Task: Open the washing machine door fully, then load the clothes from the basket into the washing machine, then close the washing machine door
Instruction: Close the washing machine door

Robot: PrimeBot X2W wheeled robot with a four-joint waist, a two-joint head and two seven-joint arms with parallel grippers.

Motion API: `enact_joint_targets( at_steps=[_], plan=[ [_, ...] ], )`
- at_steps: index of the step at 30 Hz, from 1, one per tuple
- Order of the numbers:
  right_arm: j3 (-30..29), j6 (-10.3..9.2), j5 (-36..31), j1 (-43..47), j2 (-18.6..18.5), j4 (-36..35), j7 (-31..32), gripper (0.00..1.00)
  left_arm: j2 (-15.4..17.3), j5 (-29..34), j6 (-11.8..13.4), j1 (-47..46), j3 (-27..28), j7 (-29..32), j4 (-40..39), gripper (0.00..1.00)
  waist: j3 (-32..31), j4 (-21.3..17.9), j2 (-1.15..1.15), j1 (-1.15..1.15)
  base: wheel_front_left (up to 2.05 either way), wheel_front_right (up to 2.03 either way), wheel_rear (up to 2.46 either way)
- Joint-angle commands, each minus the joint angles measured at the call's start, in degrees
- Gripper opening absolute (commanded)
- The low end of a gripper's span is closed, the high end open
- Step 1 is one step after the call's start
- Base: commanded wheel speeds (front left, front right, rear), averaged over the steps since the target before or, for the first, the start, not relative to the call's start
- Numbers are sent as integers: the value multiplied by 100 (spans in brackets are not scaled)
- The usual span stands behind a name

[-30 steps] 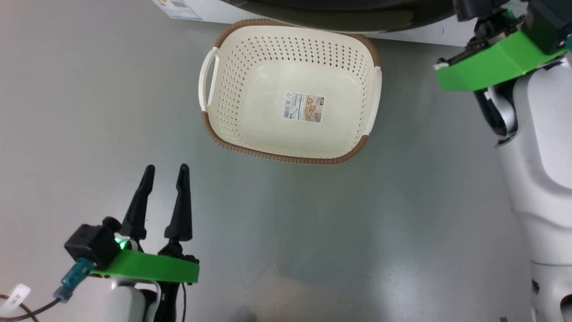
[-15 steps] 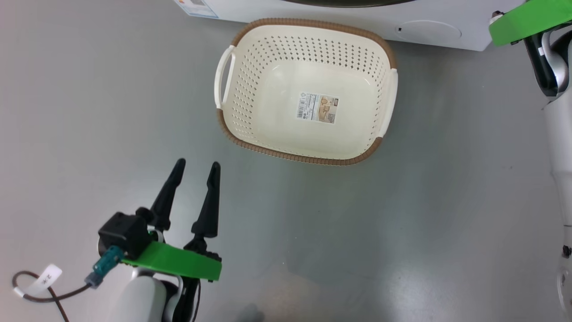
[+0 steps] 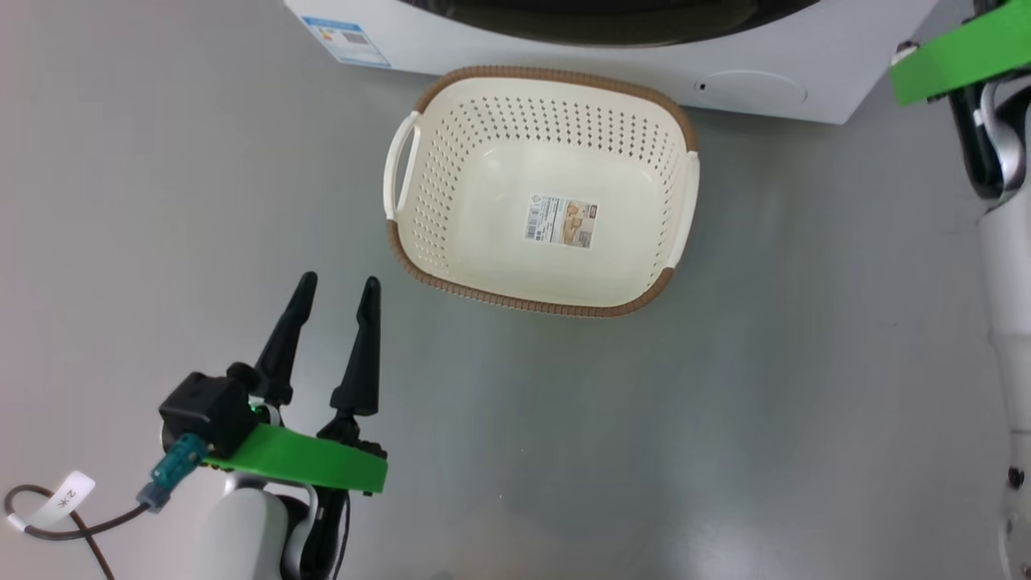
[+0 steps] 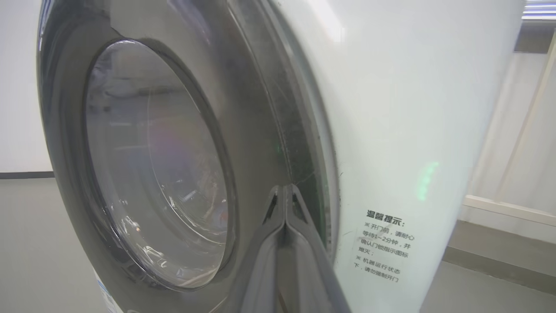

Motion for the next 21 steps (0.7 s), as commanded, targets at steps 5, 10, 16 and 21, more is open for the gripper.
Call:
enact_joint_targets(
  at_steps=[5,10,16,21],
  plan=[
    [175,-33,275,804,304,-607,22,34,156,-13,-17,176,296,-46,-47,100,-465,-297,0,0,0,0,0],
    [297,-33,440,1645,420,-1060,22,100,211,-286,-17,376,258,-46,246,100,-923,-563,0,0,0,0,0],
    [153,-33,471,2854,642,-1372,22,100,326,-432,-17,638,309,-46,407,100,-1569,-913,0,0,0,0,0],
    [111,-33,573,3847,792,-1546,22,100,428,-433,-17,980,446,-46,473,100,-2104,-1166,0,0,0,0,0]
  ],
)
